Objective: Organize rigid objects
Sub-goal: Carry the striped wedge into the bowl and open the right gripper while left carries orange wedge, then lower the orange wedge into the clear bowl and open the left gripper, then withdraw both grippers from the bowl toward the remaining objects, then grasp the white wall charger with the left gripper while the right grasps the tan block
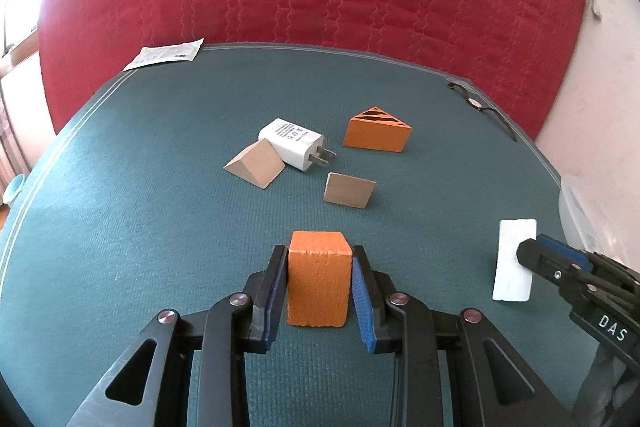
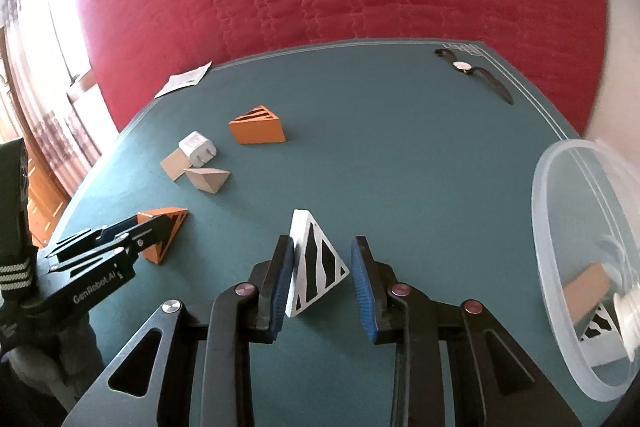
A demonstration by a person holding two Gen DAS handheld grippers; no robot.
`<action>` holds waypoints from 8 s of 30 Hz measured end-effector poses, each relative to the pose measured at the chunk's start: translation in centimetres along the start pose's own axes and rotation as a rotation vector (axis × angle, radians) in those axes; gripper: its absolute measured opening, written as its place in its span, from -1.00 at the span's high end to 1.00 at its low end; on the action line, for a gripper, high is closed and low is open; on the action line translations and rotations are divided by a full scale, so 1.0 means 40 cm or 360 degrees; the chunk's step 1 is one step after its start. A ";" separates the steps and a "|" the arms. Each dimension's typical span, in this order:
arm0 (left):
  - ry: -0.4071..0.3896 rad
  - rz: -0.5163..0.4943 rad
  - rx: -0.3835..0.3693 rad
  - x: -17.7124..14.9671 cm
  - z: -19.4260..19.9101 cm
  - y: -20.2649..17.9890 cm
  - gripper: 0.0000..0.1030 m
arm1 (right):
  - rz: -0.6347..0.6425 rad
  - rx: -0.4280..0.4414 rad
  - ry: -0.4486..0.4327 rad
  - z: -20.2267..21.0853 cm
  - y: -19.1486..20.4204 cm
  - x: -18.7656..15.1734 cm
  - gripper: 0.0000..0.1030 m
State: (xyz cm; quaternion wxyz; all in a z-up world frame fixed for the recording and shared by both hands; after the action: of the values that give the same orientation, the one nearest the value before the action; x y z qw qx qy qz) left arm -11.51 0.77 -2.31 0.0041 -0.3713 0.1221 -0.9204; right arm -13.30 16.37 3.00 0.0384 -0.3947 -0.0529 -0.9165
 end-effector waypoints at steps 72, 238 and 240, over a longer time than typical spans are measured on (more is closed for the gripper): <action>0.0123 -0.0186 -0.0317 -0.076 0.046 -0.272 0.39 | -0.0385 -0.0673 -0.0263 0.308 -0.413 -0.088 -0.45; 0.0025 -0.0119 -0.0100 0.204 -0.148 0.037 -0.25 | 0.0141 -0.0004 0.0094 -0.048 0.184 -0.017 -0.46; 0.0006 -0.0072 -0.0121 0.215 -0.134 0.053 -0.25 | 0.0141 -0.0004 0.0084 -0.059 0.192 0.006 -0.46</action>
State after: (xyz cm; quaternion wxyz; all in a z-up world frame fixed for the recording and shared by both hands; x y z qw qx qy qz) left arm -21.58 -0.96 -0.66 -0.0311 -0.3722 0.1486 -0.9156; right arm -14.28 8.44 2.07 0.0797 -0.3725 -0.0332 -0.9240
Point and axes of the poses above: each gripper's, at about its wrist camera, not at the fingertips, and z roughly against the way its jaws point, y to its left, x to its top, the point moved 7 cm from there along -z, roughly the way its jaws point, and after that the axes turned 7 degrees about z, right-handed, at the moved point
